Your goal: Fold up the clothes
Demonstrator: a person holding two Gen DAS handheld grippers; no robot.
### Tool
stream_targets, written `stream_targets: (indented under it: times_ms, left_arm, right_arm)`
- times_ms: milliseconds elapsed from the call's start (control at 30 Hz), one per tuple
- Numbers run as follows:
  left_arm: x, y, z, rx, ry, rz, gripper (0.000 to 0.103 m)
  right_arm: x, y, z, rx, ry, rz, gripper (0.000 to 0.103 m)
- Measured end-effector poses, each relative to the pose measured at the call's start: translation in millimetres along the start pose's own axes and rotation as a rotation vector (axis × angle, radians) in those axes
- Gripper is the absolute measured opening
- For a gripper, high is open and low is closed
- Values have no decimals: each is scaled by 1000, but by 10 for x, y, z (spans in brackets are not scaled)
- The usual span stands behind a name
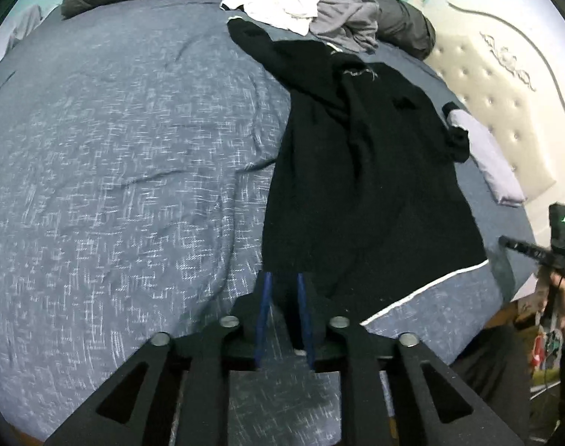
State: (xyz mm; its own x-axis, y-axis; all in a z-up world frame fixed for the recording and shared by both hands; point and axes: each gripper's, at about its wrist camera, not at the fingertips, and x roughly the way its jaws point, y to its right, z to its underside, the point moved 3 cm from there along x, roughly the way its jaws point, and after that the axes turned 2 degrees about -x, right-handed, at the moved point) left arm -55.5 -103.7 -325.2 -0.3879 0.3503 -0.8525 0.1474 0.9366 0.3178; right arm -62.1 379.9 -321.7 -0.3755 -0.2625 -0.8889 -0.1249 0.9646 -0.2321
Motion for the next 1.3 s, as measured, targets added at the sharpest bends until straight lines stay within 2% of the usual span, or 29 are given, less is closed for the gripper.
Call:
stream_targets:
  times_ms: [67,333,500,533,600,633,667,900,1033,1100,1200,1233,1300]
  left_arm:
    - [124,25,-20,1,-20,-4,42]
    - [568,47,-99,-29,-69,-2,43]
    - [789,-14,-54,-41,-113,-6,42]
    - [798,-13,-37,-40,-116,4,41]
    - [788,6,-9,-25,-115,19,16]
    - [774,20,-2,-19,-112,22,15]
    - [746,35,-1,-15,-105,26,10]
    - [325,189,-39,42,-52,12,6]
    - [184,143,13,43,-38,5,5]
    - [190,82,72,29,-48,11,5]
    - [275,-3,197,-4,-73,25,5]
    - [302,-20,243,-16,-82,32,6]
    - [328,-50,326,-43,-94,48,8]
  right_arm:
    - [-9,27,-51,17,14,-18,41]
    - [286,-103,-159,-30,-15,-90,42]
    - [468,-91,-156,0,-48,-102,42]
    - [488,-108,-159,-7,-48,-103,41]
    - [529,-140,-167,-22,-49,-106,23]
    - [526,-160,-171,-37,-45,-94,13]
    - [500,-171,-184,-45,-39,-92,8]
    - [28,-219,-314,-93,21,-87,5]
    - [-193,-265,-219,-131,11,-74,4]
    - [-154,-278,-94,-142,-10,-70,4]
    - [-22,-213,64,-94,-33,-86,4]
    - [22,-188,107,-77,-37,-87,0]
    - [134,-136,172,-69,-67,-59,0]
